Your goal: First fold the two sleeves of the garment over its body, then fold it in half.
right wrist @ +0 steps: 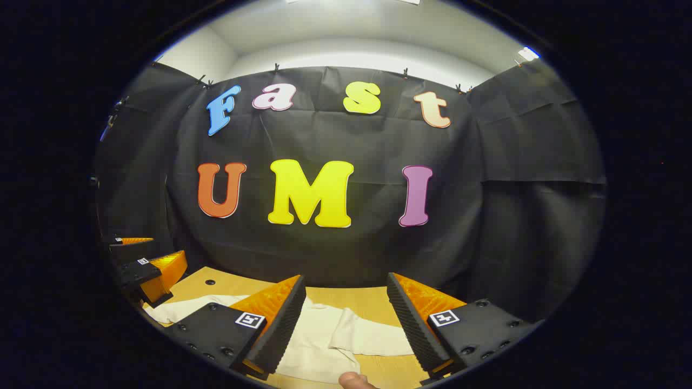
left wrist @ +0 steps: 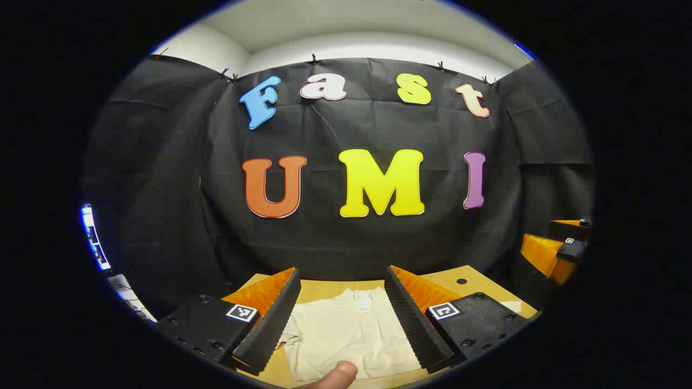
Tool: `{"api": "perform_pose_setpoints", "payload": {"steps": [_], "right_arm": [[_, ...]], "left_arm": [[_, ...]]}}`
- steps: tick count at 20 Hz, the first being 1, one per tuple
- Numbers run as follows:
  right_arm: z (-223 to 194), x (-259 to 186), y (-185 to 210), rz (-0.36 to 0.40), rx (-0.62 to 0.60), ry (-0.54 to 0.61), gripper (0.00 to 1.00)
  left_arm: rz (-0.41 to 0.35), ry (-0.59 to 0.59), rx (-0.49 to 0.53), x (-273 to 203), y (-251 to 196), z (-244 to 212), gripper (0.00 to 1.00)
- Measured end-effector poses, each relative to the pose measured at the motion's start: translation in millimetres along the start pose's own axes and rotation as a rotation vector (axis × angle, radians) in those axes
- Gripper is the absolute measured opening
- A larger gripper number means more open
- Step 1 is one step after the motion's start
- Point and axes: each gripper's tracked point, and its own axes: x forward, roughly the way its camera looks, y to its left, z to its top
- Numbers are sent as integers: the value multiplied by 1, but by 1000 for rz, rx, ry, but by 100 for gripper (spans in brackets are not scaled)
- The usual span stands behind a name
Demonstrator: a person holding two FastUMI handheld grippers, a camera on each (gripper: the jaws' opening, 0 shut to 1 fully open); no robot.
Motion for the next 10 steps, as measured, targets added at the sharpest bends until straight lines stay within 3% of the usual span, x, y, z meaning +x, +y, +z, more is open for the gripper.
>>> {"api": "perform_pose_setpoints", "payload": {"steps": [10], "right_arm": [[-5, 26, 11, 55, -14, 1, 94]], "left_arm": [[14, -2, 3, 19, -8, -5, 99]]}}
